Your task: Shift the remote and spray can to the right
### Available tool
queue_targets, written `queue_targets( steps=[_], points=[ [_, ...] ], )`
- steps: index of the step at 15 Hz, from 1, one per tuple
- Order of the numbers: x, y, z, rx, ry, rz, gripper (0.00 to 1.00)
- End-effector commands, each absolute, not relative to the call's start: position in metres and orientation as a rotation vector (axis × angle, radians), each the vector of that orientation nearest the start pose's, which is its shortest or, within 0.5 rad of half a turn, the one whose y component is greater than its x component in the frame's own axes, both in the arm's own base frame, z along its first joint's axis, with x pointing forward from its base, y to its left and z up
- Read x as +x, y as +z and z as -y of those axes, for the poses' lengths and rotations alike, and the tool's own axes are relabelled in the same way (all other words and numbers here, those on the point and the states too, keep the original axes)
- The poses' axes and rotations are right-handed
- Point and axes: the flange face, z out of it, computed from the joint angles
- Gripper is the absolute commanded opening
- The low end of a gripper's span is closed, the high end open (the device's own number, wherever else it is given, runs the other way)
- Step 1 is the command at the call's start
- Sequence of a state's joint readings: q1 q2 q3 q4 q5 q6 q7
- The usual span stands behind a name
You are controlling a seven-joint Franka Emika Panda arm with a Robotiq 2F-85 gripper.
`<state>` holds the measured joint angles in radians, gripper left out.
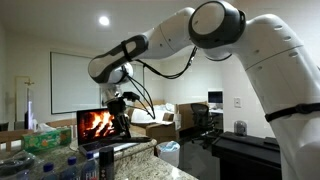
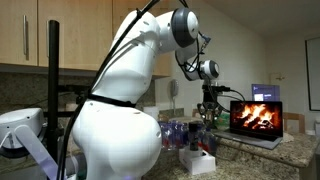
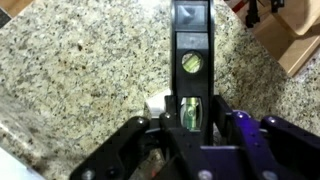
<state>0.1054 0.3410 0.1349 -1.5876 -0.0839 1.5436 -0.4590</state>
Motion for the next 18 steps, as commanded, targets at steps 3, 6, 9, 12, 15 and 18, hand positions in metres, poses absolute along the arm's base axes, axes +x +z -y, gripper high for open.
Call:
queue_targets(
  steps=[3, 6, 9, 12, 15, 18],
  points=[
    [0.57, 0.387, -0.091, -2.944, 0.61, 0.606, 0.16],
    [0.556, 0.369, -0.063, -2.902, 0.614, 0.389, 0.16],
    [0.544, 0.358, -0.035, -2.867, 0.588, 0.185, 0.16],
    [0.529, 0.349, -0.009, -2.855, 0.534, 0.012, 0.16],
    [0.514, 0.342, 0.014, -2.878, 0.495, -0.181, 0.16],
    [0.504, 0.332, 0.037, -2.922, 0.514, -0.347, 0.16]
  ],
)
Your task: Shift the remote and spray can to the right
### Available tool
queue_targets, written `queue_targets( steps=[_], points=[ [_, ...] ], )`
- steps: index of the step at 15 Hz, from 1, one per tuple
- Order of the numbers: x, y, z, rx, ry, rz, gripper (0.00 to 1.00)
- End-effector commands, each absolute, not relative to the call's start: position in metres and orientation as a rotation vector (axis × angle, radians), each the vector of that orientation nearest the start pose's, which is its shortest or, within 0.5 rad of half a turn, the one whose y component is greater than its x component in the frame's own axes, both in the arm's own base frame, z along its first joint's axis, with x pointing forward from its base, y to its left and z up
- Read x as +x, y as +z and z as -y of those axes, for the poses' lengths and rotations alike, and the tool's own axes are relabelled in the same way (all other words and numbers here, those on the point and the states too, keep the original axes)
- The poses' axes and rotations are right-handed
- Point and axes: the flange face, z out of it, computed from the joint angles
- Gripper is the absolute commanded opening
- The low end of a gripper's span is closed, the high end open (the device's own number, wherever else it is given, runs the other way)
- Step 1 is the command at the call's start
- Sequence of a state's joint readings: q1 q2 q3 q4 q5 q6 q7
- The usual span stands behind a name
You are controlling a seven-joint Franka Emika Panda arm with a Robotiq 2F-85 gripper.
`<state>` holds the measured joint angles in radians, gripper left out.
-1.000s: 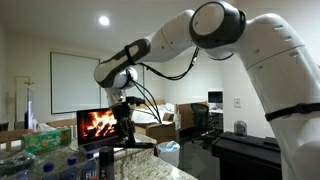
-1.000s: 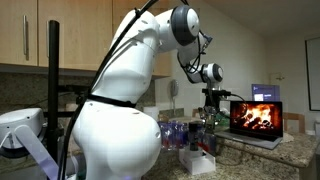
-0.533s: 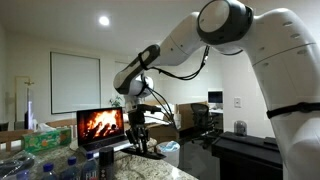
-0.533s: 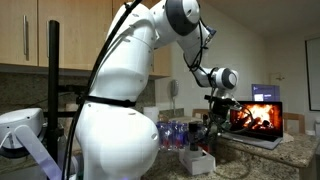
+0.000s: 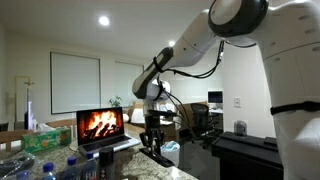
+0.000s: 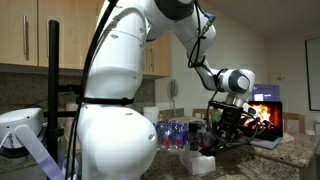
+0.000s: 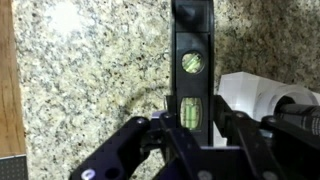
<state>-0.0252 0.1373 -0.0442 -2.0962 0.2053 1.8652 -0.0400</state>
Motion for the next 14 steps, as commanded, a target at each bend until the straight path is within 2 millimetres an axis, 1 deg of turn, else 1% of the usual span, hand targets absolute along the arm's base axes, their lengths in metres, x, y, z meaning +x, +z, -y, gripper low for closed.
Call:
queue_targets(
  steps=[1, 3, 5, 6, 7, 10, 12, 13, 14],
  points=[
    [0.502, 0.329, 0.045, -2.925, 0.534, -0.395, 0.16],
    [0.501, 0.325, 0.063, -2.933, 0.597, -0.428, 0.16],
    [0.502, 0.328, 0.08, -2.947, 0.656, -0.414, 0.16],
    [0.503, 0.325, 0.088, -2.951, 0.731, -0.384, 0.16],
    [0.503, 0.327, 0.093, -2.962, 0.792, -0.39, 0.16],
    [0.511, 0.331, 0.091, -2.999, 0.916, -0.351, 0.16],
    [0.517, 0.334, 0.082, -3.022, 0.94, -0.321, 0.16],
    [0.518, 0.335, 0.075, -3.026, 0.915, -0.292, 0.16],
    [0.518, 0.338, 0.067, -3.03, 0.89, -0.262, 0.5]
  ],
)
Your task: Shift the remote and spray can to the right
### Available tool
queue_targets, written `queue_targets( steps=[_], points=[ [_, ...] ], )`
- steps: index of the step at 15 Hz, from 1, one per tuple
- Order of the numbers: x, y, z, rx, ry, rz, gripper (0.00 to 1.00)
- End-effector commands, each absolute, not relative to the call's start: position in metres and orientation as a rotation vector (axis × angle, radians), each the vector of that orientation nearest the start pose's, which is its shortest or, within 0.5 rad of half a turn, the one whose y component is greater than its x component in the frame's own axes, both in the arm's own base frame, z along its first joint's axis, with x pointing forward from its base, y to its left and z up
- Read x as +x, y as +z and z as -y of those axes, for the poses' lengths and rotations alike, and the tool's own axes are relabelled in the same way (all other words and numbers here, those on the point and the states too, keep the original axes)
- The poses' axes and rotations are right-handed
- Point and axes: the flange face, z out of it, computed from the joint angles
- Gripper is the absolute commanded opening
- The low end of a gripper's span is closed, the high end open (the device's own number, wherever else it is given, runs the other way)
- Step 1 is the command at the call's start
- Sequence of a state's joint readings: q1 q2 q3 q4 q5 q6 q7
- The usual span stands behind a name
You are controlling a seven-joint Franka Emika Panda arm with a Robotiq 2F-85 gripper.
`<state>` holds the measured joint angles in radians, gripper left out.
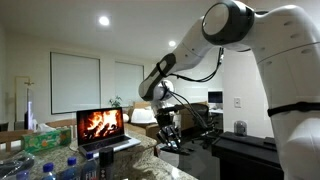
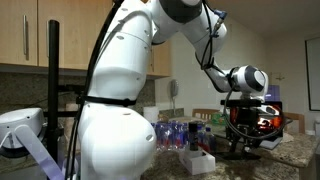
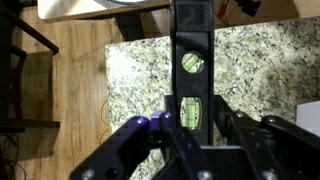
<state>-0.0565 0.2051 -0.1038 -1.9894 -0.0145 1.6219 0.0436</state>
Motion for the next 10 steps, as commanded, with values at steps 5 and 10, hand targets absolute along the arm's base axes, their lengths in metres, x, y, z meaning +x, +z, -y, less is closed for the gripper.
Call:
queue_targets(
  steps=[5, 10],
  points=[
    [0.508, 0.366, 0.024, -3.093, 0.749, -0.155, 0.38],
    [0.508, 0.39, -0.025, -3.128, 0.63, -0.005, 0.13]
  ],
)
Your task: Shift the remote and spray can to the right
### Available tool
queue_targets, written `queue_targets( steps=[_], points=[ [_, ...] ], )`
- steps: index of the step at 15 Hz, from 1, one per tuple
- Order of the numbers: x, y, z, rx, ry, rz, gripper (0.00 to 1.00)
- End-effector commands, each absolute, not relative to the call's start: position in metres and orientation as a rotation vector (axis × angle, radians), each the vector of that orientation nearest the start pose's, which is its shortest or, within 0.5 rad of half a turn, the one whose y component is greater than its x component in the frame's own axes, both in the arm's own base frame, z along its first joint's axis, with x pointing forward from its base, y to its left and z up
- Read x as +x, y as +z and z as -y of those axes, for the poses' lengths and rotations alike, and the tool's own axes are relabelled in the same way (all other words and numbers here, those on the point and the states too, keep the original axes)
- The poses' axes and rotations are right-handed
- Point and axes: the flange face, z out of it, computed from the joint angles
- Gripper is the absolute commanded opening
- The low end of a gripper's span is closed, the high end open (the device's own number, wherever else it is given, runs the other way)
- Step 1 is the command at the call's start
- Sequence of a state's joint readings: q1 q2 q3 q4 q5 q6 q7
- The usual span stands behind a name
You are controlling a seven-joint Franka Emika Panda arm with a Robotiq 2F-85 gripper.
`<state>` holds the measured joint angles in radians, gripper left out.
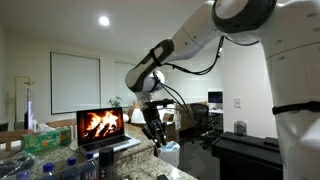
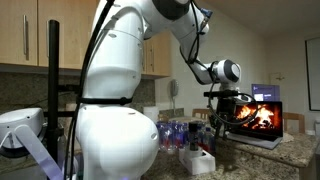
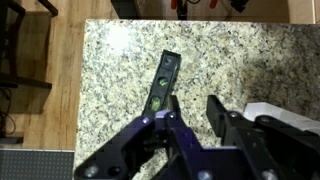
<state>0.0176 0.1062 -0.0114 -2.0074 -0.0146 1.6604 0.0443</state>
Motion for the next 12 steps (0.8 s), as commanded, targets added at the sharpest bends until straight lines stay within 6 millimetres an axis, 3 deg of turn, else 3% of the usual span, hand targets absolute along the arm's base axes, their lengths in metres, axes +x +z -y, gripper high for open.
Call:
queue_targets(
  steps=[1, 4, 8, 12],
  points=[
    [0.507, 0.397, -0.037, -3.145, 0.608, 0.033, 0.11],
    [0.509, 0.413, -0.073, -3.173, 0.541, 0.161, 0.06],
    [0.521, 0.444, -0.138, -3.266, 0.4, 0.412, 0.09],
    [0.54, 0.489, -0.185, -3.37, 0.211, 0.636, 0.08]
  ],
)
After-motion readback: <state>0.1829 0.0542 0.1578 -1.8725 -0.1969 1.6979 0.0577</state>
